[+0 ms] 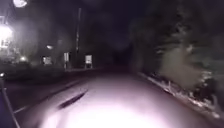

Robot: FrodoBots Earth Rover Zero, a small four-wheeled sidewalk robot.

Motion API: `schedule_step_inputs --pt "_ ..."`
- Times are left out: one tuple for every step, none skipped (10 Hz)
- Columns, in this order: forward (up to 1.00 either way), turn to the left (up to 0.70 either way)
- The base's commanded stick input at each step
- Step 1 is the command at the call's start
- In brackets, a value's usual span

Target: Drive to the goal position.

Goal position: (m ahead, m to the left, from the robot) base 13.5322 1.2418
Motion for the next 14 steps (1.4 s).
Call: schedule_step_inputs --pt "0.50 0.00" --pt "0.50 0.00" --pt "0.50 0.00" --pt "0.50 0.00" --pt "0.50 0.00" --pt "0.50 0.00" --pt "0.50 0.00" --pt "0.50 0.00" --pt "0.50 0.00" --pt "0.50 0.00" --pt "0.50 0.00" --pt "0.50 0.00" --pt "0.50 0.00" --pt "0.50 0.00"
